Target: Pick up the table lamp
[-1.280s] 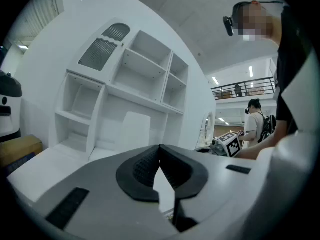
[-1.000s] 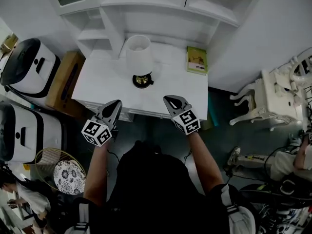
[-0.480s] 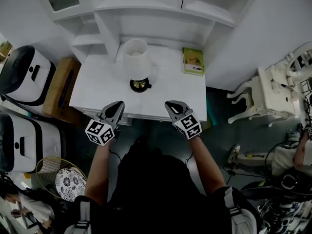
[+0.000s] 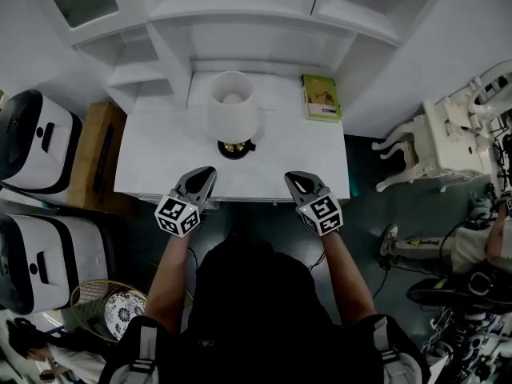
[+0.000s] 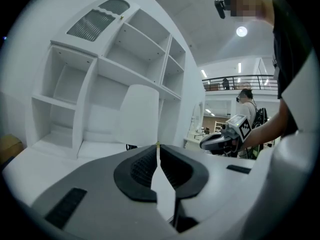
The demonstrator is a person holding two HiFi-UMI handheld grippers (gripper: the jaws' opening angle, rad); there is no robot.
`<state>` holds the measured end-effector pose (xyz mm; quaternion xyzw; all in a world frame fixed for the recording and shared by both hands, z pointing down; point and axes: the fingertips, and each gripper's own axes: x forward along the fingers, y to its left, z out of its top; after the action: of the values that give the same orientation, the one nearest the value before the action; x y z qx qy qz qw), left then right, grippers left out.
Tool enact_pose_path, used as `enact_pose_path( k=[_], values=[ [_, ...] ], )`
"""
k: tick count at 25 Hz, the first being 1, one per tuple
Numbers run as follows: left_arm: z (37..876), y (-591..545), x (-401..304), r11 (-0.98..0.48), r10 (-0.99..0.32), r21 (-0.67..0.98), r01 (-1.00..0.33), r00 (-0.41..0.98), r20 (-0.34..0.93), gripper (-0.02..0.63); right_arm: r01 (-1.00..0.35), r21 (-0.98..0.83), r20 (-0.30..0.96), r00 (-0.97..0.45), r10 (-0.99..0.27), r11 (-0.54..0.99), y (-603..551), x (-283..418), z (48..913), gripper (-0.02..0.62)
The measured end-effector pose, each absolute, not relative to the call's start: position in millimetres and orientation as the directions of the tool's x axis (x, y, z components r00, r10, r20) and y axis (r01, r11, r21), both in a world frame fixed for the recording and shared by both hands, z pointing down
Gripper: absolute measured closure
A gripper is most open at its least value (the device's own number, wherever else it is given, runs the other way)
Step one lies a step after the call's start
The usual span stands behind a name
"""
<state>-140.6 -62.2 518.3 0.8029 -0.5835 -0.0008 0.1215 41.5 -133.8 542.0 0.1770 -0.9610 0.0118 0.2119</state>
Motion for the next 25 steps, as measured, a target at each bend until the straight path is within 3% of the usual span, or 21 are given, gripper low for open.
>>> enact_pose_path(
  k=[4, 14, 19, 25],
  values=[
    [531, -77, -153, -0.314, -0.926, 0.206, -0.927, 0.346, 0.149, 0.589, -0.399, 0.035, 0.423, -0.825, -0.375, 0.916, -140, 43, 550, 0.588],
    [566, -101, -175, -0.345, -0.900, 0.231, -0.910, 0.391, 0.195, 0.460, -0.507, 0.012, 0.449, -0.768, -0.457, 0.862, -143, 58, 564, 0.588],
    [585, -118, -179, -0.376, -0.879, 0.223, -0.899, 0.423, 0.221, 0.337, -0.548, 0.010, 0.469, -0.736, -0.488, 0.837, -137, 63, 570, 0.588],
    [602, -143, -175, -0.431, -0.847, 0.230, -0.873, 0.479, 0.231, 0.316, -0.605, 0.026, 0.496, -0.683, -0.536, 0.796, -130, 78, 577, 0.588]
  ],
)
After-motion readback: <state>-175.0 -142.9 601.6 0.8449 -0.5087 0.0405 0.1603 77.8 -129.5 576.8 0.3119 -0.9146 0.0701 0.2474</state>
